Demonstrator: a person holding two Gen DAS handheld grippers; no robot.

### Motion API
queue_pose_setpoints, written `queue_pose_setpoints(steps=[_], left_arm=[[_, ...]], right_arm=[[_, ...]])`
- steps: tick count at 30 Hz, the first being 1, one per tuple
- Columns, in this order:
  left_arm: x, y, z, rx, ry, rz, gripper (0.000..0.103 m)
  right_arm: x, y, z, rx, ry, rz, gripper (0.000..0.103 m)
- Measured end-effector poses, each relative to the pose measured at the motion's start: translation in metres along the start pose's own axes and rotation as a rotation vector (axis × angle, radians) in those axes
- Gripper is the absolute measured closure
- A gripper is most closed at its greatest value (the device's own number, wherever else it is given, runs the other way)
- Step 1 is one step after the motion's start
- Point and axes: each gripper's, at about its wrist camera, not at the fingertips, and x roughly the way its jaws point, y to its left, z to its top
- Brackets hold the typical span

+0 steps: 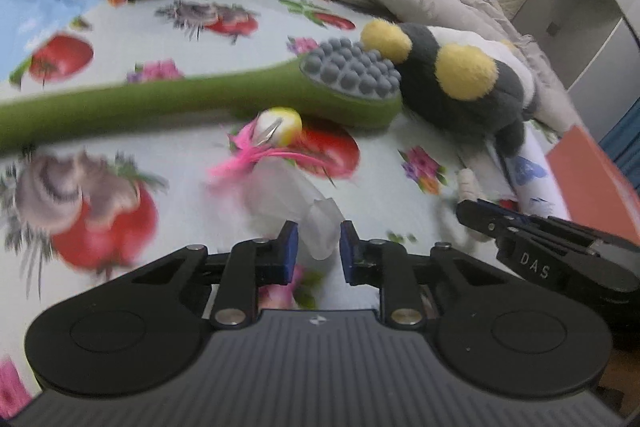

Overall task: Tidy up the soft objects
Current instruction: 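Close right tool on white rope ring while left tool grasps clear plastic wrapper, then lift rope ring with right tool while left tool lifts clear wrapper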

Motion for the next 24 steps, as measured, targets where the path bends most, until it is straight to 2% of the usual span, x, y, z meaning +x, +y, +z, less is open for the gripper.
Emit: queue_pose_setpoints(steps=[3,11,17,23,24], left_arm=[[-0.010,0.001,-0.010,-0.029,0.022,-0.034,0.077],[-0.052,-0.010,-0.038,0.017,0.025,-0.075,0.077],[-0.075,-0.014,-0.063,0.038,0.053,-0.110,0.076],[-0.090,-0.014,-0.089,0.064,0.096,-0.122,0.070],[-0.091,-0.013,-0.093,0.070,0.107,-0.118,0.066]], right_arm=[[-0.015,0.006,-0.010,0.001,0.010,-0.002,0.092],[-0.062,0.026,-0.042,-0.001,0.036,-0.006,0.092],[-0.093,0.036,-0.072,0.012,0.087,0.006,0.092],[-0.110,0.047,-0.094,0.020,0.140,0.032,0.091],[-0.111,0.047,-0.096,0.030,0.148,0.042,0.091]])
